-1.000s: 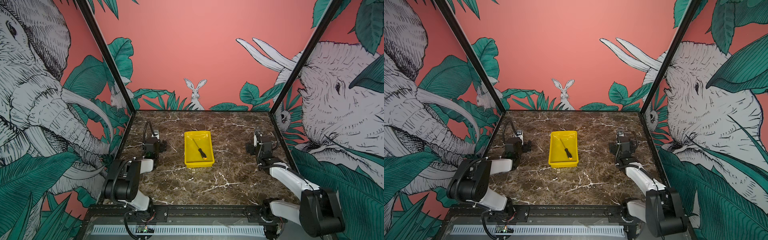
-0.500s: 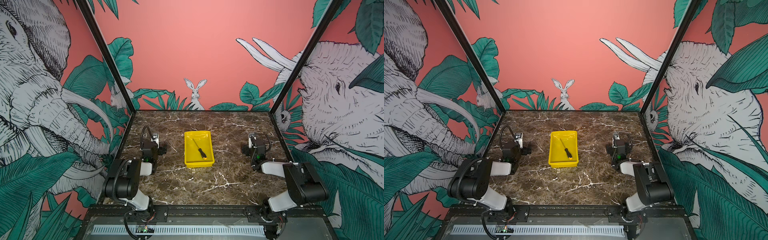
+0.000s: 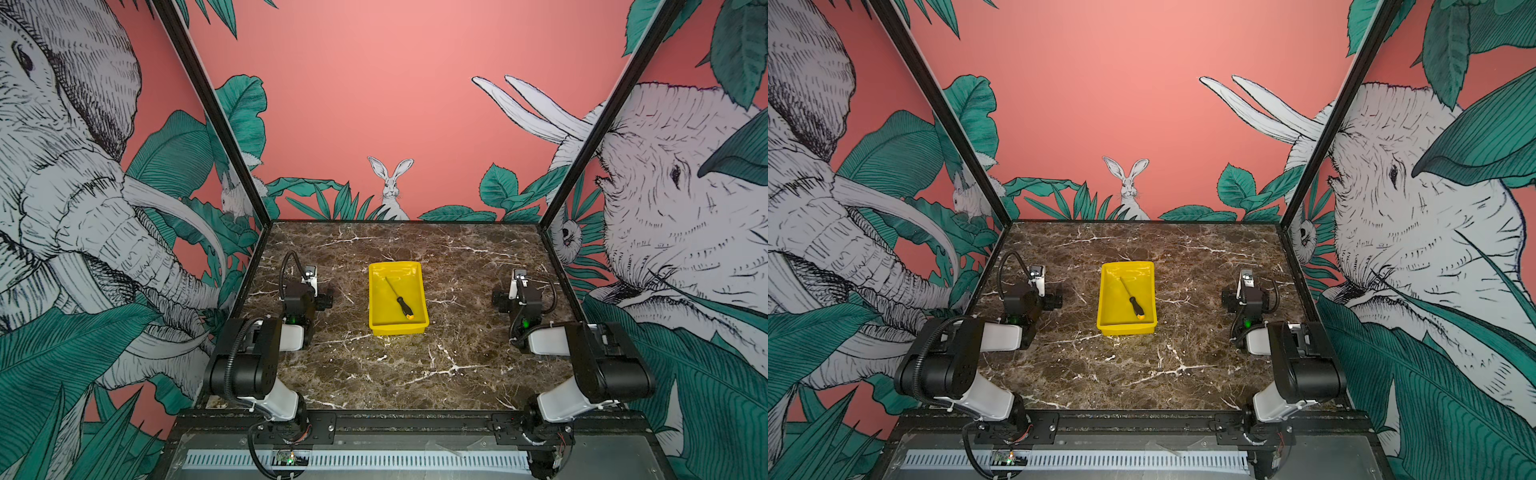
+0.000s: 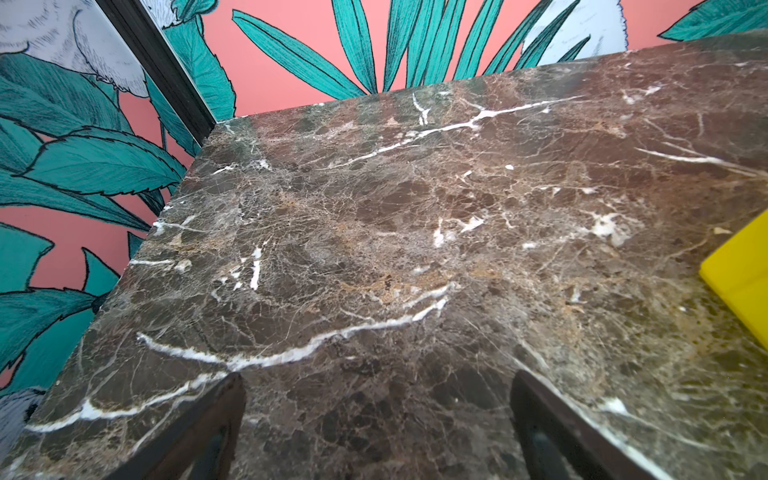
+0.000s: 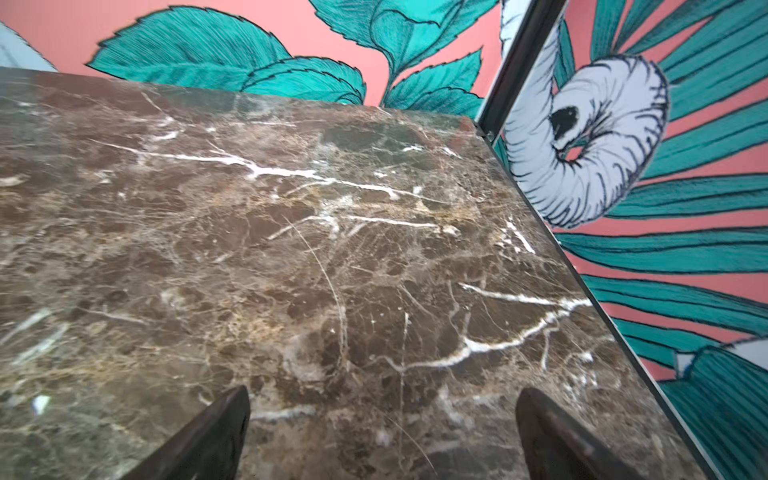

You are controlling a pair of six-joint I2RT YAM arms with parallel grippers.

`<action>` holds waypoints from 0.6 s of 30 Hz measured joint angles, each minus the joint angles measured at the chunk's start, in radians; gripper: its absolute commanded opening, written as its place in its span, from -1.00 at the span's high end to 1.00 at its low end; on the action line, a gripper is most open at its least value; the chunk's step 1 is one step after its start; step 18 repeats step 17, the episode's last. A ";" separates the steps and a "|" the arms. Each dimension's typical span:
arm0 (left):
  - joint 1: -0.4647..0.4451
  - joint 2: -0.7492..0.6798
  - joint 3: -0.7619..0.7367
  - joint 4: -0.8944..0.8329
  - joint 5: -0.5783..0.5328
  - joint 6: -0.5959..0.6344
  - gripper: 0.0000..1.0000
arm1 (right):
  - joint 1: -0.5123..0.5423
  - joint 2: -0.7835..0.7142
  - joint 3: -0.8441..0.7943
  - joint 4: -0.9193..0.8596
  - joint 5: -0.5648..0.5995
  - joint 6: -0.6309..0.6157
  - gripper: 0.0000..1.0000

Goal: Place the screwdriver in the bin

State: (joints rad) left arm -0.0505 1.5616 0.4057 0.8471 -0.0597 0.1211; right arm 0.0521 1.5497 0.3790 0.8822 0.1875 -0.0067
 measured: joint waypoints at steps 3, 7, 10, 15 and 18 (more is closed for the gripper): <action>0.000 0.000 0.000 0.000 0.000 0.000 -0.99 | 0.000 0.000 0.000 0.000 -0.029 -0.004 -0.98; 0.000 0.000 0.000 0.000 0.000 0.000 -1.00 | 0.000 0.000 0.000 0.000 -0.036 -0.003 -0.98; 0.000 0.000 0.000 0.000 0.000 0.000 -0.99 | 0.000 0.000 0.000 0.000 -0.030 -0.001 -0.98; 0.000 0.000 0.002 -0.004 0.000 0.000 -0.99 | 0.000 0.000 0.000 0.000 -0.021 0.000 -0.98; 0.000 0.000 0.002 -0.004 0.000 0.000 -0.99 | 0.000 0.000 0.000 0.000 -0.019 0.000 -0.99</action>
